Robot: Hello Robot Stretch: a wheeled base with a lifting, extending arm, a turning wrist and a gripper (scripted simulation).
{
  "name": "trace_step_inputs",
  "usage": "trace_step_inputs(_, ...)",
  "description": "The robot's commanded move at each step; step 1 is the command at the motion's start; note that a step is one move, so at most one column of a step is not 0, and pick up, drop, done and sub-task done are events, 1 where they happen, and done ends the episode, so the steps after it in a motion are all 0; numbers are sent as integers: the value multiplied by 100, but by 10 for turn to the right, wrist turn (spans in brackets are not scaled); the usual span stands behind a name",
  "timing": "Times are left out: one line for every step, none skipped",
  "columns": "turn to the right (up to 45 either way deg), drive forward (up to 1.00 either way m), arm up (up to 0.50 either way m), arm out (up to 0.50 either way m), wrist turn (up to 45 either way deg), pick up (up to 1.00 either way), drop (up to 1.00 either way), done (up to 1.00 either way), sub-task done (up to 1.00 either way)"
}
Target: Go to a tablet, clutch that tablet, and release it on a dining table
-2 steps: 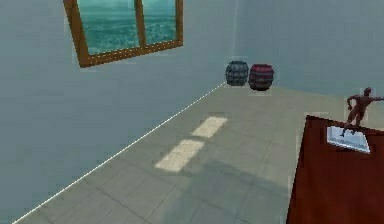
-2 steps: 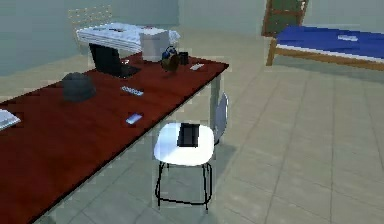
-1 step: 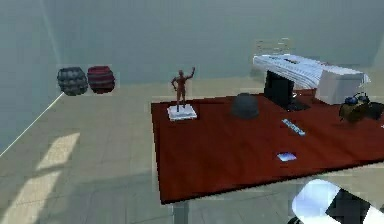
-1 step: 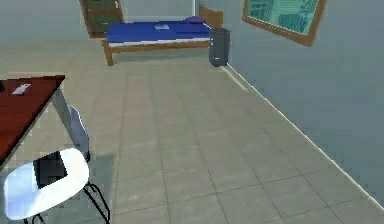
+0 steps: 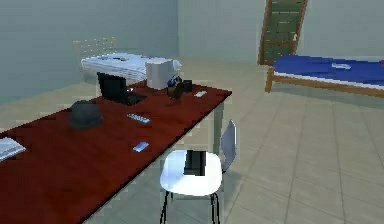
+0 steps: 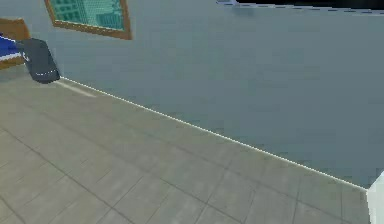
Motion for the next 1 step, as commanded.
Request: trace_step_inputs(180,0,0,0,0,0,0,0,0)
